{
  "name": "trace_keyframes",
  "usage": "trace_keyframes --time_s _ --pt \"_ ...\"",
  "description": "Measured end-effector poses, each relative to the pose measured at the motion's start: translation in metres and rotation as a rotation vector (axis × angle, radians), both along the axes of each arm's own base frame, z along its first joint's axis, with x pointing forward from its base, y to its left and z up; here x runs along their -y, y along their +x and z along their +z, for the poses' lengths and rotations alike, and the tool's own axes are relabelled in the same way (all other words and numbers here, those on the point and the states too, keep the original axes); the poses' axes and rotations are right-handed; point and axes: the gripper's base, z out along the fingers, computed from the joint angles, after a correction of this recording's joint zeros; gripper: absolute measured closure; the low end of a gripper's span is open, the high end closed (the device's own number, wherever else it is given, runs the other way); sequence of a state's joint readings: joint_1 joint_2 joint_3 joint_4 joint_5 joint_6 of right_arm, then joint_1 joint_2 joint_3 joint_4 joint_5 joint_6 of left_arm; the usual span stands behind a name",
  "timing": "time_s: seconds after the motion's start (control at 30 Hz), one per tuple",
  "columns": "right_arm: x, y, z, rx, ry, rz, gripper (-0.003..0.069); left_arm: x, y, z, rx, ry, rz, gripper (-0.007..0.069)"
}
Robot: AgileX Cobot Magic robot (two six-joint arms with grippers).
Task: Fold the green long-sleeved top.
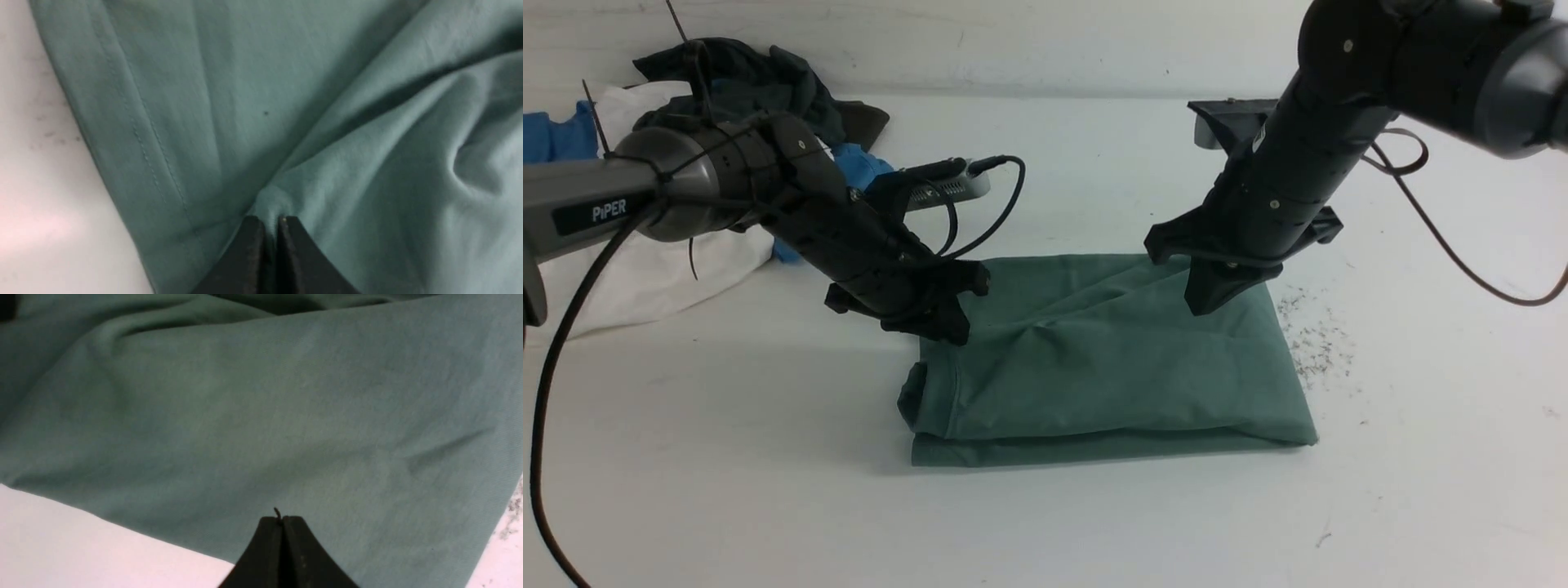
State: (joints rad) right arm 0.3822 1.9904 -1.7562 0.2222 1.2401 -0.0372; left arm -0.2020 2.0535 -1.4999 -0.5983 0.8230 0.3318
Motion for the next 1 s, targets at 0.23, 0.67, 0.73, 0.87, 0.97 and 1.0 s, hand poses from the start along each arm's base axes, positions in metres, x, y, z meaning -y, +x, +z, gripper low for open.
trace_keyframes --time_s 0.23,0.67,0.73,0.87,0.97,1.0 --pt "0.000 0.000 0.000 0.000 0.001 0.000 0.0673 -0.009 -0.012 0.042 0.080 0.083 -0.035 0.0608" --pt "-0.003 0.004 -0.013 -0.027 0.003 0.029 0.0673 -0.023 -0.012 0.038 0.055 0.237 0.008 0.0608" --pt "-0.005 0.005 -0.018 -0.035 0.003 0.044 0.0673 -0.023 -0.011 0.034 0.047 0.240 0.007 0.0604" --pt "-0.005 0.006 -0.023 -0.041 -0.001 0.055 0.0673 -0.024 -0.007 0.022 0.034 0.269 0.007 0.0552" --pt "-0.004 0.006 -0.023 -0.037 -0.009 0.059 0.0673 -0.031 -0.004 0.020 0.053 0.346 0.039 0.0446" --pt "-0.004 0.006 -0.023 -0.034 -0.017 0.060 0.0673 -0.036 -0.002 0.021 0.069 0.398 0.058 0.0394"
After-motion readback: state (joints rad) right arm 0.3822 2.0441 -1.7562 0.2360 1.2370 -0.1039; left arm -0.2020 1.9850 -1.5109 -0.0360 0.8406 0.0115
